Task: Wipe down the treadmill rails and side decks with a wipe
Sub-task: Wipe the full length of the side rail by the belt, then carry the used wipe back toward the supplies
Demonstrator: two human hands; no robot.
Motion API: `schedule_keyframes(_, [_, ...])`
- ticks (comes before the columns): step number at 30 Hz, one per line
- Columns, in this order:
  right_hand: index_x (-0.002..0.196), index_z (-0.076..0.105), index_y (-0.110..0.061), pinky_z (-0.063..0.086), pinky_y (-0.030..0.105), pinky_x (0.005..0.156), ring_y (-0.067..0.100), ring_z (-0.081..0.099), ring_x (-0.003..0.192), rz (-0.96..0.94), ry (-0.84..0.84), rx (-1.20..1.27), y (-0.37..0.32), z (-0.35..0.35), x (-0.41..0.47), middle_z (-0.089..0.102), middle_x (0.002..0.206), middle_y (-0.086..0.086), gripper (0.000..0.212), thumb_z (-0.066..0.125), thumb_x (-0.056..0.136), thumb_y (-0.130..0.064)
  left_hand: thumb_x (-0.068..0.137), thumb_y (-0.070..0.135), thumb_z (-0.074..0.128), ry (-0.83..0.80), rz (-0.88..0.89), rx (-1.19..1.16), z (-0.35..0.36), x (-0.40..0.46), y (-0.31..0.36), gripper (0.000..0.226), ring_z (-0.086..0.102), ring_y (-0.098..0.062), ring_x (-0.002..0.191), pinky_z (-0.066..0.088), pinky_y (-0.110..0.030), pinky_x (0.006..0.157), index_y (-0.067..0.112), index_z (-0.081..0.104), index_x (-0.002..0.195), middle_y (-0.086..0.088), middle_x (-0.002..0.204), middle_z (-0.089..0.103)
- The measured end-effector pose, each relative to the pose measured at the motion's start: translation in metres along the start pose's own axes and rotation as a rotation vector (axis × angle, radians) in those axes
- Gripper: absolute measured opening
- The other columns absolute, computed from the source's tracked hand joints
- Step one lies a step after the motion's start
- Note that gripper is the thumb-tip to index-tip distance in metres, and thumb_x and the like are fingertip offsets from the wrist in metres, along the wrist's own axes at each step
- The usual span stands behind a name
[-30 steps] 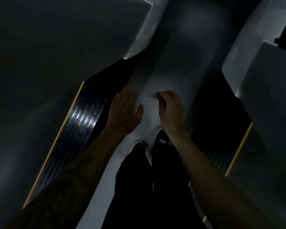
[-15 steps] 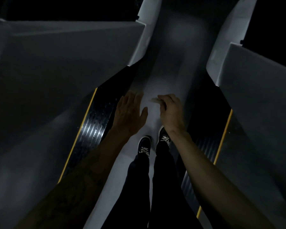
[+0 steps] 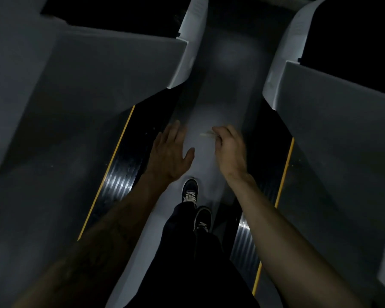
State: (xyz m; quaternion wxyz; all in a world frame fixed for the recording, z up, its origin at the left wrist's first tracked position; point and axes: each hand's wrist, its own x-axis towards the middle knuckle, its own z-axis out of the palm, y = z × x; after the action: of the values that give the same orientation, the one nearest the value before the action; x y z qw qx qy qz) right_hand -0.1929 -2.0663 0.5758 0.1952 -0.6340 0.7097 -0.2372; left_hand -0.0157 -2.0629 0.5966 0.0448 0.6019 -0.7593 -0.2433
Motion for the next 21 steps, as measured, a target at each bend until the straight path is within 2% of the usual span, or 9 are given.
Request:
schedule_keyframes(4, [0.121,0.072,-0.003,0.056,0.044,0.095,0.036,0.063,0.109,0.034,0.024,0.038,-0.002,-0.009,-0.029,0.067,0.118,0.015,0.030,0.062,0.094,0.007,0.093,0.050,0.040,0.021,0.011,0.011,0.000,-0.032,0.010,0.076,0.041,-0.043,0.144,0.039,-0.062,0.112,0.000,0.047,0.150,-0.024,0.157,0.043])
schedule_keyframes(9, [0.124,0.070,-0.004,0.052,0.042,0.100,0.034,0.061,0.113,0.077,-0.018,0.083,-0.022,-0.005,-0.055,0.065,0.123,0.014,0.031,0.058,0.097,0.005,0.092,0.054,0.034,0.020,-0.020,0.016,-0.008,-0.066,0.005,0.080,0.033,-0.040,0.150,0.031,-0.059,0.119,0.004,0.041,0.154,-0.020,0.162,0.036])
schedule_keyframes(15, [0.120,0.071,-0.001,0.055,0.050,0.094,0.038,0.064,0.106,0.038,0.024,0.124,-0.053,0.008,-0.083,0.067,0.115,0.018,0.029,0.060,0.094,0.006,0.092,0.057,0.029,0.023,-0.051,0.062,-0.022,-0.091,-0.018,0.083,0.025,-0.035,0.154,0.023,-0.054,0.124,0.008,0.035,0.158,-0.016,0.166,0.029])
schedule_keyframes(19, [0.117,0.072,0.002,0.058,0.049,0.088,0.038,0.065,0.101,0.012,0.040,0.112,-0.067,0.016,-0.104,0.067,0.112,0.019,0.028,0.058,0.093,0.010,0.090,0.061,0.024,-0.004,-0.036,0.055,-0.025,-0.108,-0.030,0.087,0.019,-0.032,0.157,0.016,-0.051,0.125,0.012,0.029,0.161,-0.013,0.169,0.023])
schedule_keyframes(21, [0.117,0.071,0.002,0.058,0.048,0.089,0.038,0.065,0.101,0.006,0.051,0.112,-0.074,0.019,-0.117,0.067,0.112,0.020,0.031,0.056,0.092,0.012,0.093,0.058,0.029,-0.048,-0.026,0.061,-0.029,-0.115,-0.035,0.083,0.013,-0.029,0.158,0.012,-0.048,0.127,0.014,0.023,0.163,-0.010,0.171,0.016])
